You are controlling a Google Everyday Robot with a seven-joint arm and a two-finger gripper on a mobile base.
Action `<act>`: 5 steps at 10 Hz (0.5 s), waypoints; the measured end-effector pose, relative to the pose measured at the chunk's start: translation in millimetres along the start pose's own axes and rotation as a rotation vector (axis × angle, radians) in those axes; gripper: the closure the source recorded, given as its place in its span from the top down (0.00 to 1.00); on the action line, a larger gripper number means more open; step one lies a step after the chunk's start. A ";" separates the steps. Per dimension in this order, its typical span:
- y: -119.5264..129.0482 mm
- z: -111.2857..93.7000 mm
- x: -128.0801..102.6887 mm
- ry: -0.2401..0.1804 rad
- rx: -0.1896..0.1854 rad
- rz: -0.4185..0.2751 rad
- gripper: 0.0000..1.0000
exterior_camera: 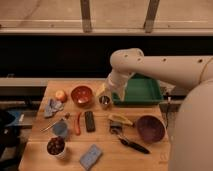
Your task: Place pepper in red bowl
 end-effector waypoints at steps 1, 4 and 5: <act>17.6 11.9 -3.5 0.014 0.008 -0.030 0.80; 76.2 52.4 -8.2 0.067 0.000 -0.125 0.80; 91.9 69.1 -5.1 0.091 -0.003 -0.152 0.80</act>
